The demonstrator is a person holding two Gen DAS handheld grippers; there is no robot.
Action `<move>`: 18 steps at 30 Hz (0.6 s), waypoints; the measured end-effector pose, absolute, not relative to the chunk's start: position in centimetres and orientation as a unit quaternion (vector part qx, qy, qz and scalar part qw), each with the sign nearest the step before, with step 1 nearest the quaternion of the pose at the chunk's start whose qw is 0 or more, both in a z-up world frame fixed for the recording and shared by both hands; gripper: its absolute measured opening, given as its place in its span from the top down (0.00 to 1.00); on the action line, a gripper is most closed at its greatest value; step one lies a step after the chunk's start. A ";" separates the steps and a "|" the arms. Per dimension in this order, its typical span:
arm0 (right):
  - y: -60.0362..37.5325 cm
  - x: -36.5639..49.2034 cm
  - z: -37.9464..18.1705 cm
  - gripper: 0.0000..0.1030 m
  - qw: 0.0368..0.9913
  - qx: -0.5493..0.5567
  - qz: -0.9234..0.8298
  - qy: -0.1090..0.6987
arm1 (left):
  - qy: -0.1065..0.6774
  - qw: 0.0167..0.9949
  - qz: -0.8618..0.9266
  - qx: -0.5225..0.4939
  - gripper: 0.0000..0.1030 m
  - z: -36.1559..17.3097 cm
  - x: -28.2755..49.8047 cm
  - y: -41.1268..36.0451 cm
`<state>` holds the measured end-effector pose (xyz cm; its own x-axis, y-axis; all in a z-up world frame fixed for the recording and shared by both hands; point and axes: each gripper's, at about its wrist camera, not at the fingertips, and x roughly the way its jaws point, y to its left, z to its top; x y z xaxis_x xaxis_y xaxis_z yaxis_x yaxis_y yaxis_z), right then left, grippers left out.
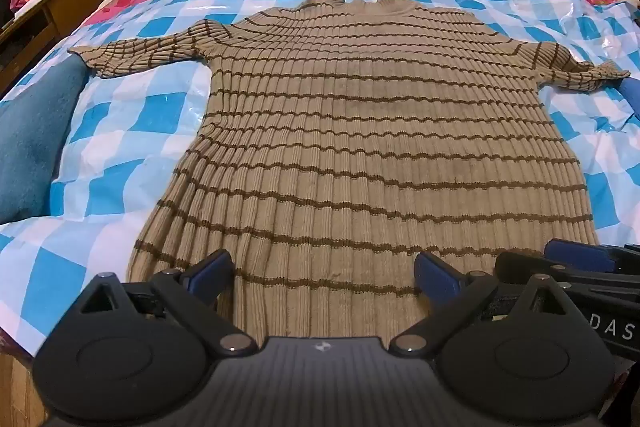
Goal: Fold small clothes
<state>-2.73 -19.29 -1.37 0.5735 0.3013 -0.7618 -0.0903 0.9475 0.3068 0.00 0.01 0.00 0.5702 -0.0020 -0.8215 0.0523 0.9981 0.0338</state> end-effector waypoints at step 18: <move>-19.3 -2.7 -1.5 0.48 0.879 0.118 0.112 0.449 | 0.470 0.882 -0.018 0.026 0.01 -0.4 0.0 0.0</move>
